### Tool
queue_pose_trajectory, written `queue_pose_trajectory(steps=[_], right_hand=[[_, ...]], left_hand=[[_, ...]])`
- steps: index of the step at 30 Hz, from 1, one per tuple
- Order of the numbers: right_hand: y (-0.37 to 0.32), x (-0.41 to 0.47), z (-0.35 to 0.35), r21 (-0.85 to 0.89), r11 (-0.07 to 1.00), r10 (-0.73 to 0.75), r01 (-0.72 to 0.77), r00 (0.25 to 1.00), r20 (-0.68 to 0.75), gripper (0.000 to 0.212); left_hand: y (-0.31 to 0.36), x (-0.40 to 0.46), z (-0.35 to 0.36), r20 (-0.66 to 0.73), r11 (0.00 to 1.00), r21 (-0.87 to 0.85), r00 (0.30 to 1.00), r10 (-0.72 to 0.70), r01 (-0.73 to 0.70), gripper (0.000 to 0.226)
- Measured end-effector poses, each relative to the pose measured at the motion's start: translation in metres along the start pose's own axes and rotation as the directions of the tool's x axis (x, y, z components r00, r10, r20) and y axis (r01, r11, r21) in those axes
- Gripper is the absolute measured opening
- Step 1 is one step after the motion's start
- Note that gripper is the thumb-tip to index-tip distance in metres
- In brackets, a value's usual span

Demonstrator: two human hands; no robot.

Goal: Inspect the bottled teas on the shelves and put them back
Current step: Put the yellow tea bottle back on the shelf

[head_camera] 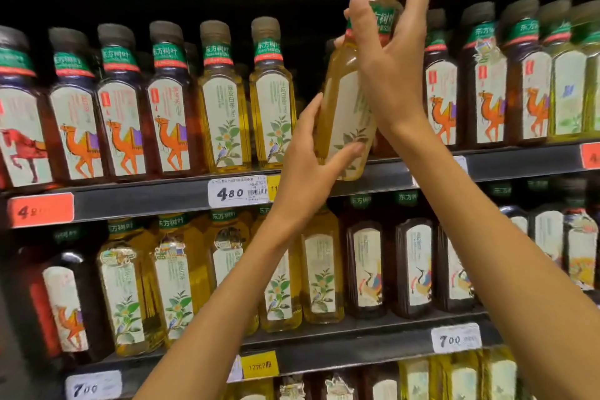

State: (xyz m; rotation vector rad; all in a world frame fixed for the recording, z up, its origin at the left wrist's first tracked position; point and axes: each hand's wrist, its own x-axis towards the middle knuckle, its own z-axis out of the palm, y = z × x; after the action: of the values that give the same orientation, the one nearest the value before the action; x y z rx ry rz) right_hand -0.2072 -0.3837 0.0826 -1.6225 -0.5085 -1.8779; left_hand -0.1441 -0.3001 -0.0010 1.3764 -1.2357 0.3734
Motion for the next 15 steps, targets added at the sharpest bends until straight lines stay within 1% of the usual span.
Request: queue_pose_trajectory(steps=[3, 5, 7, 10, 12, 14, 15], right_hand=[[0.010, 0.006, 0.006, -0.081, 0.995, -0.060, 0.060, 0.998, 0.008, 0.051], [0.020, 0.009, 0.008, -0.132, 0.990, -0.041, 0.050, 0.997, 0.069, 0.051], [0.032, 0.016, 0.009, -0.167, 0.986, 0.034, -0.011, 0.990, 0.135, 0.050], [0.050, 0.030, 0.015, -0.266, 0.949, 0.224, -0.166, 0.953, 0.203, 0.047], [0.061, 0.032, 0.022, -0.289, 0.924, 0.313, -0.250, 0.929, 0.197, 0.044], [0.071, 0.030, 0.028, -0.286, 0.910, 0.356, -0.302, 0.921, 0.159, 0.046], [0.074, 0.028, 0.030, -0.276, 0.905, 0.371, -0.323, 0.918, 0.143, 0.048]], left_hand=[[-0.005, 0.014, 0.004, -0.015, 0.999, 0.050, 1.000, 0.010, -0.009, 0.079], [-0.009, 0.019, 0.007, -0.019, 0.999, 0.041, 1.000, -0.004, 0.004, 0.077], [-0.015, 0.021, 0.013, -0.033, 0.998, 0.051, 0.999, -0.026, 0.028, 0.076], [-0.020, 0.022, 0.023, -0.092, 0.993, 0.111, 0.996, -0.017, 0.028, 0.078], [-0.021, 0.023, 0.027, -0.149, 0.963, 0.268, 0.987, 0.067, -0.025, 0.078], [-0.024, 0.024, 0.028, -0.175, 0.872, 0.482, 0.966, 0.190, -0.084, 0.072], [-0.026, 0.023, 0.028, -0.179, 0.831, 0.551, 0.962, 0.208, -0.077, 0.069]])
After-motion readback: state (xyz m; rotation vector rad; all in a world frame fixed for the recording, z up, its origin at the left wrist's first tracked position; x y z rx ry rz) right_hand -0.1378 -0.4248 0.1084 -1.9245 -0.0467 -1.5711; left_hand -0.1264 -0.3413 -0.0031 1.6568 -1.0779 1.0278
